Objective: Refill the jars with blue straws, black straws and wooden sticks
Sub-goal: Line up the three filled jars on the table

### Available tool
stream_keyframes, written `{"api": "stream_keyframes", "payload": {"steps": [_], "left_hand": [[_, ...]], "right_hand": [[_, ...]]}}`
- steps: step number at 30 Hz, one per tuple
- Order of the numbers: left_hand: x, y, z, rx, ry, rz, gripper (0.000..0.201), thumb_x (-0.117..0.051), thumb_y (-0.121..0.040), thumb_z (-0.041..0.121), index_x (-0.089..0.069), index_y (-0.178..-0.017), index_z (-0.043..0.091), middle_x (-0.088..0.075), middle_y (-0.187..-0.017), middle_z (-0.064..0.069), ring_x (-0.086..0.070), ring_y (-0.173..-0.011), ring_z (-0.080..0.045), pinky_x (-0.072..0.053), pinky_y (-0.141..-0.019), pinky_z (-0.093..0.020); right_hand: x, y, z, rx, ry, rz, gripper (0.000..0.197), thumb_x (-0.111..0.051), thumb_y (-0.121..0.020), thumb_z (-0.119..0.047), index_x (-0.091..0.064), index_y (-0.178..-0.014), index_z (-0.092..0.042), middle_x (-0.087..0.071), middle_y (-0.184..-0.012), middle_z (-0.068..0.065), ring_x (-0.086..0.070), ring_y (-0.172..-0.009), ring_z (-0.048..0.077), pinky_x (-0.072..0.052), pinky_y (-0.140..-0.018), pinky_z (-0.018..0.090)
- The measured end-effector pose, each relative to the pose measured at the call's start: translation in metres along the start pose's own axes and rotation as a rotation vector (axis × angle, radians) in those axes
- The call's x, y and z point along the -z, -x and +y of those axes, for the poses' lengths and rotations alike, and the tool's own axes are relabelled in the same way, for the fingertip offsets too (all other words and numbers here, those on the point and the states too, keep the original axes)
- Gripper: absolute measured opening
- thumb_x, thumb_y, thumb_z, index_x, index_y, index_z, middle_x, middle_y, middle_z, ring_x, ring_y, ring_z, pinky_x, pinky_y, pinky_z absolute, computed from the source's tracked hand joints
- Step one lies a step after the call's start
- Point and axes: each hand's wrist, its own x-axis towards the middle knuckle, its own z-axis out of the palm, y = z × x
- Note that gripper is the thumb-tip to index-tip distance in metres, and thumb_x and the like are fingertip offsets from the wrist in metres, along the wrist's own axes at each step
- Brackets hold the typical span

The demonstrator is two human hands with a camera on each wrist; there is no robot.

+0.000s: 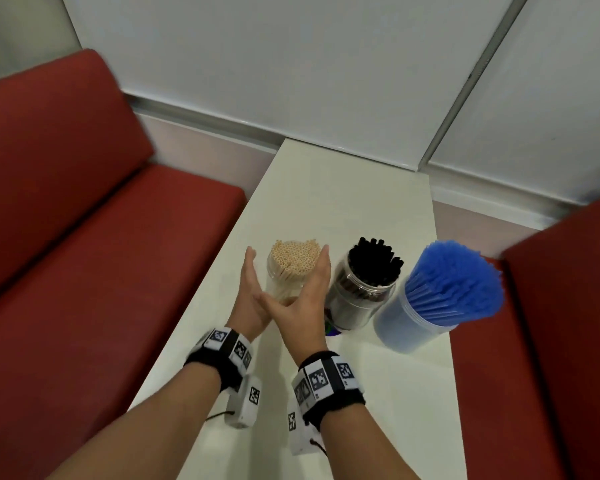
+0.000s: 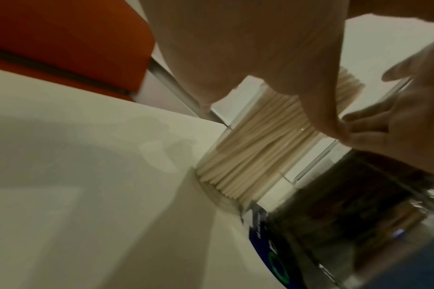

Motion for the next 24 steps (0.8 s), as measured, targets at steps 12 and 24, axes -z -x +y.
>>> {"api": "stream_keyframes", "payload": {"steps": [12,24], "left_hand": [[-0.006,-0.036,0.001,-0.043,0.029,-0.2,0.069,-0.072,-0.079,0.06,-0.055,-0.138,0.029,-0.068,-0.13,0.009,-0.061,-0.128,-0.023,-0.049,-0.105,-0.032],[-0.004,-0.037,-0.003,-0.103,-0.187,-0.143,0.079,-0.045,-0.073,0.066,-0.032,-0.149,0.05,-0.045,-0.116,0.046,-0.055,-0.108,0.013,-0.051,-0.095,-0.021]], "right_hand": [[-0.044,-0.054,0.006,-0.069,0.216,0.36,0.106,-0.074,-0.075,-0.056,-0.009,-0.156,-0.037,-0.052,-0.141,-0.002,-0.044,-0.13,0.011,-0.031,-0.12,0.045],[-0.028,-0.063,-0.03,0.196,-0.027,0.538,0.054,-0.076,-0.085,-0.027,-0.055,-0.134,-0.016,-0.053,-0.133,-0.002,-0.05,-0.127,0.008,-0.042,-0.108,0.036]]}}
